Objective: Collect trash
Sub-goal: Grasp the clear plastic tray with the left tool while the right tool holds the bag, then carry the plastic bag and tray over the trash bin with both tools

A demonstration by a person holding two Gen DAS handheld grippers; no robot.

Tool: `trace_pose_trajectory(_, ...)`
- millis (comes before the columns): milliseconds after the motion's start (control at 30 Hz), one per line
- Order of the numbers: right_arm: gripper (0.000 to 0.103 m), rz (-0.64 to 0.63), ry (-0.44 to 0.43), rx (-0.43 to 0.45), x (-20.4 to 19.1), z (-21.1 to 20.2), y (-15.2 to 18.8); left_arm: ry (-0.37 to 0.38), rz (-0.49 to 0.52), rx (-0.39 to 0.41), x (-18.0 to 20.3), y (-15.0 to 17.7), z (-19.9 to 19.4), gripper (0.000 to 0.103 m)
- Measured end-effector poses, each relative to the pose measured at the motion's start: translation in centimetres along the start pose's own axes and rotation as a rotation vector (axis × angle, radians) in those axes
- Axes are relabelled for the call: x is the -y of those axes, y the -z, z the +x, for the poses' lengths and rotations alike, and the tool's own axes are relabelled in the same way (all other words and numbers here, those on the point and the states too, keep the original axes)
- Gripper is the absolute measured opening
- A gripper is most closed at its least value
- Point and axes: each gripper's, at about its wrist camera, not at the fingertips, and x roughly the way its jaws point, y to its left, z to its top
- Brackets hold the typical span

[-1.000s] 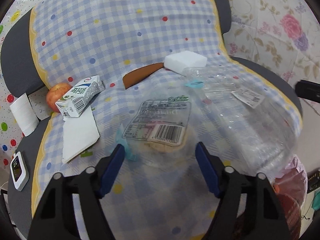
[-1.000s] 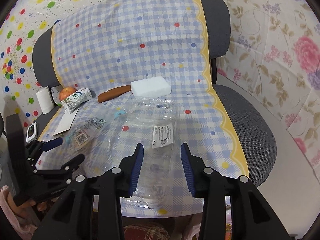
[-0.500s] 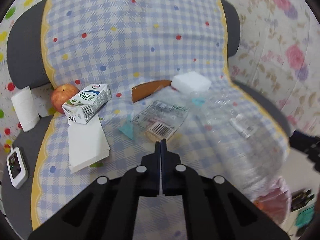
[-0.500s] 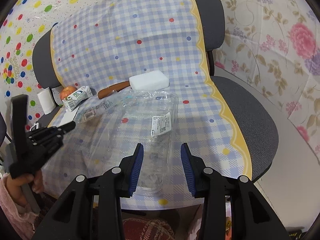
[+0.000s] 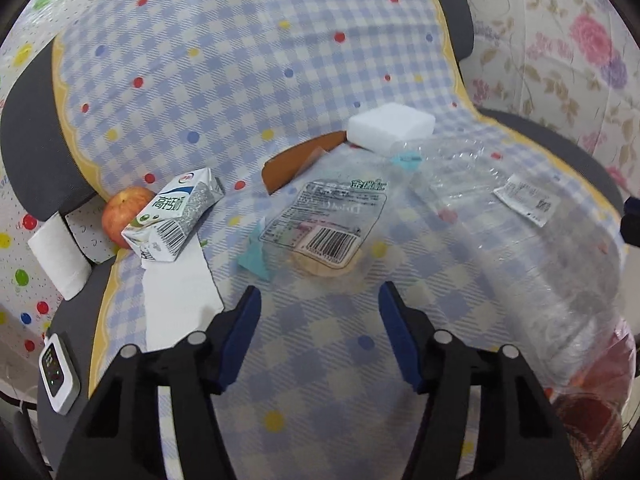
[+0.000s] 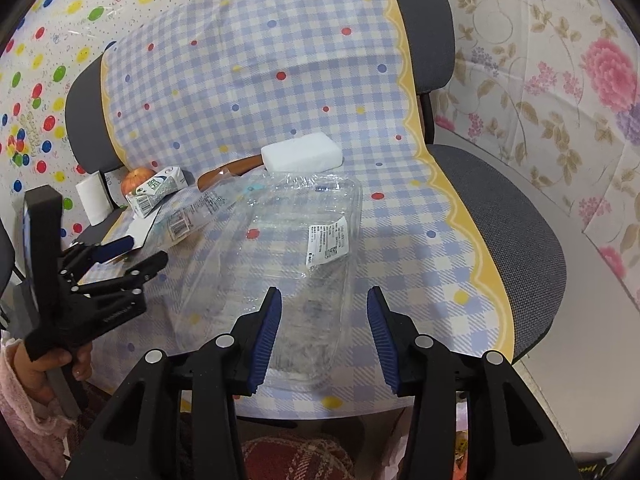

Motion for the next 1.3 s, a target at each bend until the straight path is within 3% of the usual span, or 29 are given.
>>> trace_pose_trajectory(200, 0.046, -0.001, -0.008, 0.000, -0.1, 1.2, -0.9, -0.027, 0.065, -0.034, 1.5, -1.6, 1.8, 0.057)
trace_pose_trajectory(300, 0.046, -0.002, -0.010, 0.003, -0.1, 1.6, -1.3, -0.048, 0.086, -0.048, 2.0, -2.3, 2.5, 0.050)
trace_pose_trajectory(333, 0.046, -0.002, -0.010, 0.003, -0.1, 1.7, -1.3, -0.048, 0.080, -0.055, 2.1, -2.6, 2.7, 0.039)
trace_pose_trajectory(400, 0.046, -0.002, -0.008, 0.003, 0.0, 1.8, -1.4, -0.053, 0.074, -0.069, 2.1, -2.9, 3.2, 0.028)
trace_pose_trajectory(433, 0.046, 0.000, -0.007, 0.001, 0.0, 1.9, -1.3, -0.054, 0.072, -0.065, 1.9, -3.0, 3.3, 0.017)
trace_pose_trajectory(533, 0.046, 0.005, -0.001, -0.001, 0.3, 1.9, -1.1, -0.023, 0.028, -0.020, 1.0, -3.5, 2.1, 0.005)
trace_pose_trajectory(767, 0.046, 0.023, 0.020, 0.004, 1.0, 1.1, -0.3, 0.151, -0.117, 0.086, -1.7, -3.7, -4.3, 0.002)
trace_pose_trajectory(867, 0.060, 0.027, 0.028, 0.007, 1.0, 0.9, 0.0, 0.242, -0.151, 0.097, -1.9, -3.0, -6.7, 0.001)
trace_pose_trajectory(1033, 0.059, 0.042, 0.040, 0.001, 1.3, 1.2, 0.4, 0.362, -0.159, 0.105, -0.6, -1.6, -9.3, 0.001)
trace_pose_trajectory(1067, 0.054, 0.046, 0.039, 0.000, 1.4, 1.3, 0.4, 0.379, -0.163, 0.097, -0.3, -1.3, -9.3, 0.001)
trace_pose_trajectory(1100, 0.045, 0.053, 0.039, -0.005, 1.6, 1.5, 0.3, 0.381, -0.164, 0.092, 0.0, -1.0, -9.2, 0.001)
trace_pose_trajectory(1167, 0.037, 0.071, 0.028, -0.016, 1.9, 2.1, 0.3, 0.366, -0.160, 0.074, 0.4, -0.5, -8.6, 0.001)
trace_pose_trajectory(1300, 0.038, 0.118, -0.008, -0.052, 2.6, 3.5, 0.4, 0.356, -0.194, 0.048, -0.3, 0.0, -7.6, 0.001)
